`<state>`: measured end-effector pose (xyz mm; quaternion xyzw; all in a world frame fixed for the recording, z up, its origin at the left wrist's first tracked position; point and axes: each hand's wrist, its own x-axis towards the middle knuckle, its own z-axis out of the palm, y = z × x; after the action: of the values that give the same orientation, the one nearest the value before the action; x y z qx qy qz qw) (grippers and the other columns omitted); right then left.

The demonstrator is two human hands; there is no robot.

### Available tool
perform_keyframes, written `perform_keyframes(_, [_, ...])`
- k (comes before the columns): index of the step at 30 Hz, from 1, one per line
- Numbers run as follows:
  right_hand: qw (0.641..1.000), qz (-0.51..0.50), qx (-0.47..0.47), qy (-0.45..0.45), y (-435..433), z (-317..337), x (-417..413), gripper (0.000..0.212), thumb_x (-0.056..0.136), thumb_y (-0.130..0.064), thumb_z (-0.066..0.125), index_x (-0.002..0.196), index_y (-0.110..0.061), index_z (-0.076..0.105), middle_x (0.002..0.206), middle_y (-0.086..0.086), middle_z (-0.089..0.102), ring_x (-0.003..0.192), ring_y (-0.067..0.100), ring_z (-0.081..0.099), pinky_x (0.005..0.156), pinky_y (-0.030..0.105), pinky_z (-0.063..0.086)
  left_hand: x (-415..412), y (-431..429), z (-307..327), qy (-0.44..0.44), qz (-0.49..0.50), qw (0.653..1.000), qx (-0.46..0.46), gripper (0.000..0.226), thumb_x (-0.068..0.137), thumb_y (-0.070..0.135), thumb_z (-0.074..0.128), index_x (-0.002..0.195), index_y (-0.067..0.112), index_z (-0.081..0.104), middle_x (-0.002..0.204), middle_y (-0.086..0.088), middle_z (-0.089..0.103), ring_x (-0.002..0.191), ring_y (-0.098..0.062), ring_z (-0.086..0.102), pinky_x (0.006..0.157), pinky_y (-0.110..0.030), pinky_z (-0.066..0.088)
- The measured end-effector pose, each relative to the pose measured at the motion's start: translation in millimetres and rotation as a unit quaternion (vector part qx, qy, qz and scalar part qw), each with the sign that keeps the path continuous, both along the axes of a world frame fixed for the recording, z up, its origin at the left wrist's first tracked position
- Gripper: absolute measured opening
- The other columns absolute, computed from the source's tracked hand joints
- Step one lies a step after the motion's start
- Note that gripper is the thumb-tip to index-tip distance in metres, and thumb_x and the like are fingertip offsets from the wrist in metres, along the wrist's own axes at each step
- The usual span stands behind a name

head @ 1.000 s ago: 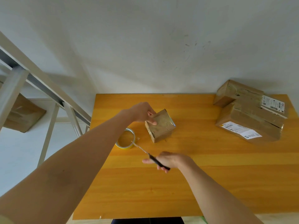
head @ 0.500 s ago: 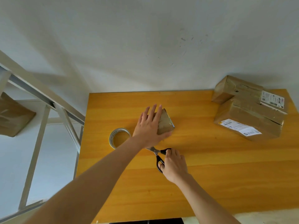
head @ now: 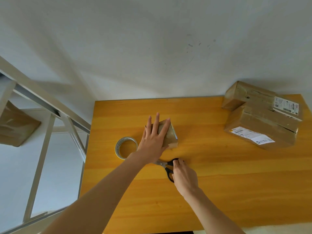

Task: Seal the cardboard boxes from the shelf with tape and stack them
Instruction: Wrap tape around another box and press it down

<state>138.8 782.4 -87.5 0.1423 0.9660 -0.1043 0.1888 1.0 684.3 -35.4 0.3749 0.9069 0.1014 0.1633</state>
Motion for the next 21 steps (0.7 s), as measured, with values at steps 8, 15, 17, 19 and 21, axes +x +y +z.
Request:
perform_keyframes(8, [0.834,-0.368,-0.348,0.220,9,37,-34,0.049,0.103,-0.044,0.032,0.146,-0.022,0.040,0.150,-0.004,0.039,0.135,0.015,0.039,0.106,0.034,0.038,15,9,14,-0.194,0.144,0.960,0.139,0.054,0.084,0.036,0.041,0.131,0.057,0.022,0.156,0.010,-0.016,0.139,-0.026,-0.033,0.109,-0.068,-0.005])
perform_keyframes(15, [0.745,-0.281,-0.579,0.174,-13,56,-70,0.050,0.103,-0.049,0.021,0.152,-0.038,0.020,0.150,-0.027,0.022,0.131,-0.017,0.026,0.098,0.002,0.028,9,6,14,-0.224,0.335,0.897,0.181,0.068,0.082,0.073,0.043,0.136,0.035,0.028,0.150,0.009,0.009,0.134,-0.035,0.018,0.105,-0.048,0.029])
perform_keyframes(17, [0.738,-0.278,-0.597,0.150,-14,51,-72,0.051,0.105,-0.048,0.020,0.153,-0.032,0.025,0.156,-0.017,0.026,0.140,-0.003,0.027,0.114,0.021,0.027,6,0,12,-0.224,0.380,0.878,0.183,0.069,0.077,0.074,0.051,0.127,0.030,0.031,0.144,0.004,0.016,0.129,-0.035,0.026,0.100,-0.044,0.034])
perform_keyframes(19, [0.738,-0.290,-0.594,0.134,-14,45,-74,0.053,0.105,-0.047,0.020,0.153,-0.026,0.026,0.158,-0.006,0.028,0.145,0.008,0.024,0.120,0.035,0.022,4,-5,11,-0.240,0.410,0.860,0.185,0.070,0.072,0.071,0.060,0.119,0.028,0.030,0.130,0.002,0.023,0.121,-0.032,0.036,0.096,-0.042,0.039])
perform_keyframes(21, [0.765,-0.289,-0.561,0.129,-13,40,-77,0.055,0.105,-0.045,0.024,0.155,-0.021,0.021,0.162,-0.005,0.017,0.148,0.008,0.011,0.122,0.037,0.014,1,-7,13,-0.266,0.429,0.843,0.184,0.069,0.068,0.069,0.061,0.112,0.029,0.027,0.120,0.000,0.027,0.111,-0.030,0.043,0.088,-0.040,0.042])
